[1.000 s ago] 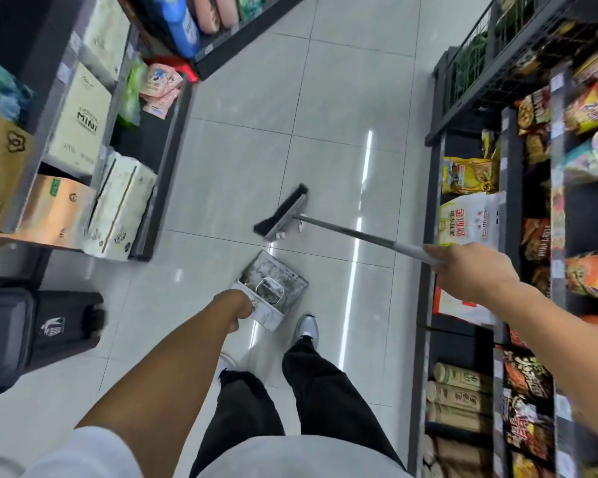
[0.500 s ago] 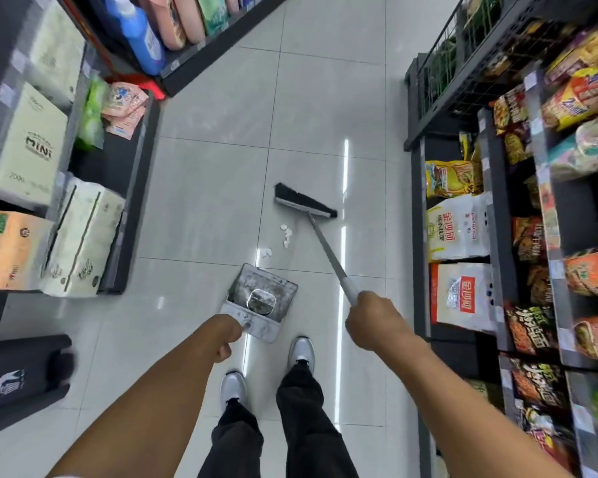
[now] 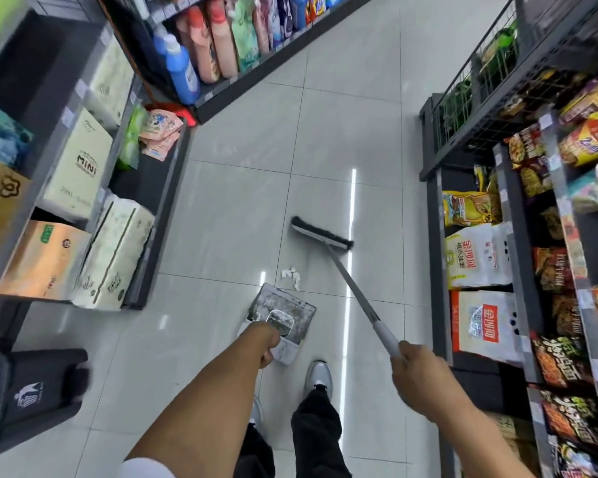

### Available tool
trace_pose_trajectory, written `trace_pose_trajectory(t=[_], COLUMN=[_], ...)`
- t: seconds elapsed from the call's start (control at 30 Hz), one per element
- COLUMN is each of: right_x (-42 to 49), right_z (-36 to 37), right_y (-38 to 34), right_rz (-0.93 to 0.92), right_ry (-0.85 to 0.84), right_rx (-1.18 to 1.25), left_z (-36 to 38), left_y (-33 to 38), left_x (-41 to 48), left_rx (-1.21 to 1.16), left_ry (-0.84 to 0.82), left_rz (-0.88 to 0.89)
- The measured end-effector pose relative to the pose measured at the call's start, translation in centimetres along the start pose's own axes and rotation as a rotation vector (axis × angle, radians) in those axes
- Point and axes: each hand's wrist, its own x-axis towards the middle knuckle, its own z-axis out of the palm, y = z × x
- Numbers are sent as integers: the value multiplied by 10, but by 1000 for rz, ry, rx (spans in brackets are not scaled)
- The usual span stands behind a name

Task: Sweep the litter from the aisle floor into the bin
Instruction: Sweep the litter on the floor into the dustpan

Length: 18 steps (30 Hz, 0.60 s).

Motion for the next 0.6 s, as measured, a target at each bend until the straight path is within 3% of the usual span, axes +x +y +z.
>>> trace_pose_trajectory(t=[0.1,0.2,0.4,0.5,0.6], right_x=[-19,-51,-100,-85,-56], right_z=[24,2,-102,-75,-19], right_y=[5,17,13,3,-22], right_rz=[-14,19,135,62,70], right_ry=[-54,-155,-192,-109,-78], right_rx=[-77,-125,257,175,72], left_z=[1,1,-3,-3,1], left_y=[3,0,-9,-13,-14], left_x=[-1,-14,-30,-35,-31], left_rx=[-32,-7,40,69,79], left_ry=[19,-28,-50,-59,-9], left_rz=[-19,24,96,211,203])
